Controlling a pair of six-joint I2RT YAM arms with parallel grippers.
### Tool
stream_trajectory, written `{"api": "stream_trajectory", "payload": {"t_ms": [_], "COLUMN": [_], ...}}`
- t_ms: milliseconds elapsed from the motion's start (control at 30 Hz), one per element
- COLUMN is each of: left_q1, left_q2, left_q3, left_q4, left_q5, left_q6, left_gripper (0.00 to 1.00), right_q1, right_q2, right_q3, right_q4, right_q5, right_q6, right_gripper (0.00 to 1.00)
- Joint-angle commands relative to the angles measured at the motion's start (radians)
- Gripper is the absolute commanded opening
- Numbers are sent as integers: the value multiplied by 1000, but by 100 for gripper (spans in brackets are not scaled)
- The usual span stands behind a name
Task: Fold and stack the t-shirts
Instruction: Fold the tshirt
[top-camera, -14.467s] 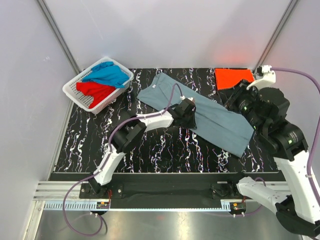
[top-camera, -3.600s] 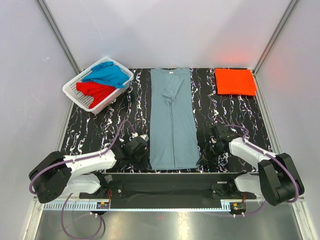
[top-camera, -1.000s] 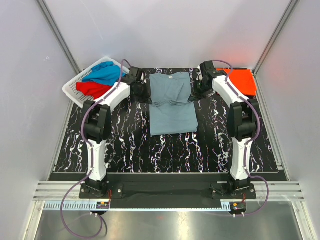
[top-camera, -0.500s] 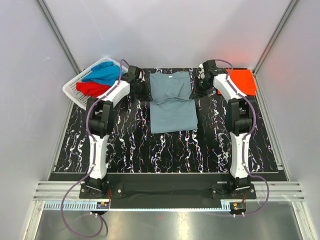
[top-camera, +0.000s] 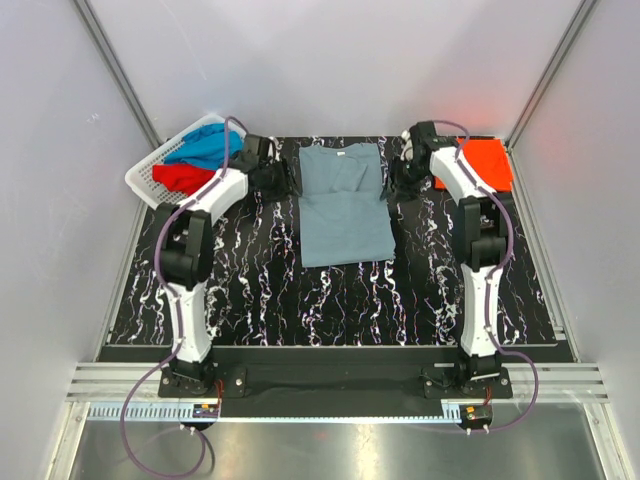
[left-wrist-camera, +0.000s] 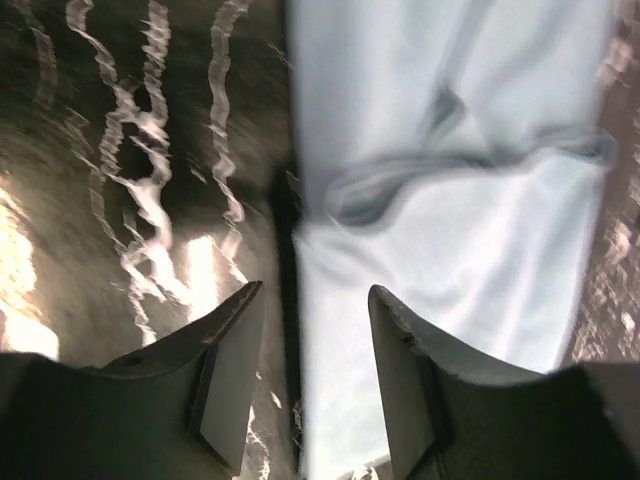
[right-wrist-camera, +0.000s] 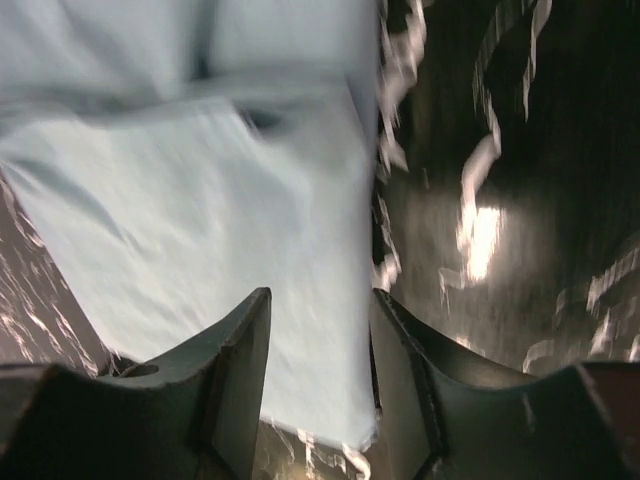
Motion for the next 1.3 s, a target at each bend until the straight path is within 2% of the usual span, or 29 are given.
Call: {"api": "stream_trajectory", "payload": {"t_ms": [0, 133, 300, 400, 567, 800, 1100, 1267], "left_q1": [-23, -36, -36, -35, -20, 0, 5, -20], "left_q2": [-107, -55, 41, 126, 227, 201, -7, -222], "left_q3": [-106, -105, -48, 52, 202, 255, 112, -208], "left_q4": [183, 219, 216, 153, 120, 113, 32, 82], "left_q5": [104, 199, 190, 163, 193, 241, 247, 195], "left_q6": [9, 11, 21, 61, 66, 39, 83, 95], "left_gripper": [49, 40, 39, 39, 39, 45, 55, 57], "right_q1": [-3, -1, -3, -3, -6, -12, -12, -14], "right_q2": [-162, -240, -257, -282, -329, -389, -454, -455], "right_q3": [-158, -273, -376, -457, -569, -676, -765, -796], "right_q4": [0, 43, 52, 68, 117, 207, 272, 334], "right_q5": [40, 0, -40, -12, -12, -112, -144, -145], "right_q6": [-9, -4, 3, 6, 8, 23, 3, -36], "right_gripper": [50, 44, 41, 44, 50, 53, 57, 62]}}
